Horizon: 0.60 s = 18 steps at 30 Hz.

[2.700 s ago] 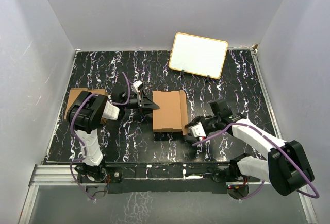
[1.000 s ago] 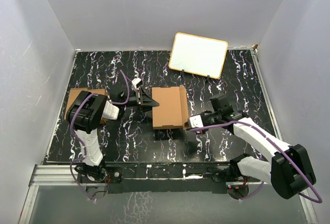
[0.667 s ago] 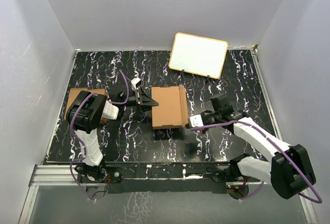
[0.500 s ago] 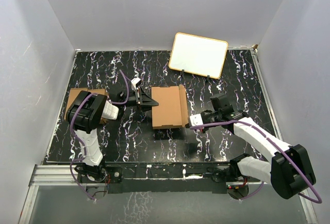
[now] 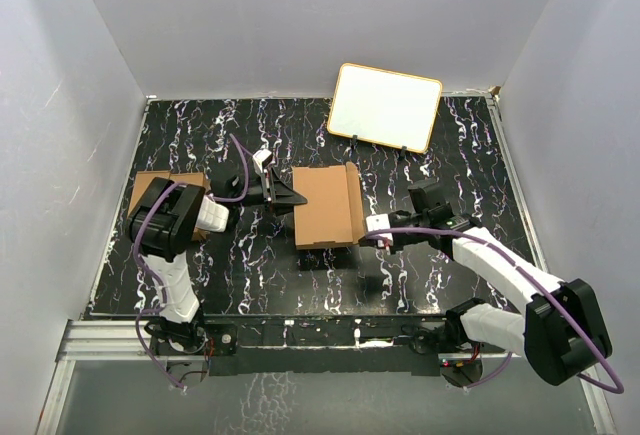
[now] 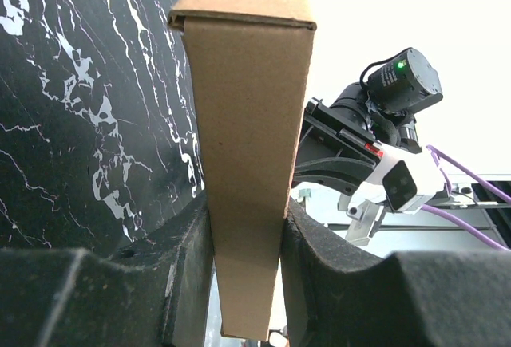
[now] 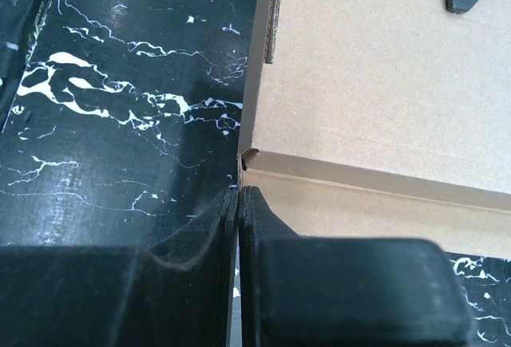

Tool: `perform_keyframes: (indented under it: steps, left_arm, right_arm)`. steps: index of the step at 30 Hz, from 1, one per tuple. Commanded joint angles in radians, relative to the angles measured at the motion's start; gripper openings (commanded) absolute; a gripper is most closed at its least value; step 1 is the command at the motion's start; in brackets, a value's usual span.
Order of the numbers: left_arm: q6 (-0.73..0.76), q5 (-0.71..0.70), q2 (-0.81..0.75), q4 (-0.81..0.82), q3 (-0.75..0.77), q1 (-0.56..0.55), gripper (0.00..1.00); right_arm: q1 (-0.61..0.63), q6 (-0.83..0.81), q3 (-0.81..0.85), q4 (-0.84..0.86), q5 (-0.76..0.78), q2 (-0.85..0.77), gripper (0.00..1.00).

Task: Fold the paper box

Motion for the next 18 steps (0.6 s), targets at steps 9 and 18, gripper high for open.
perform_keyframes:
  steps: [9, 18]
  left_arm:
    - [0.064, 0.011, -0.091, -0.010, 0.013, 0.003, 0.00]
    - [0.142, -0.021, -0.124, -0.160, 0.029, 0.003, 0.00]
  right_arm:
    - [-0.003, 0.088, 0.039, 0.107, -0.008, 0.032, 0.08]
    - [0.011, 0.156, 0.045, 0.143, 0.021, 0.053, 0.08]
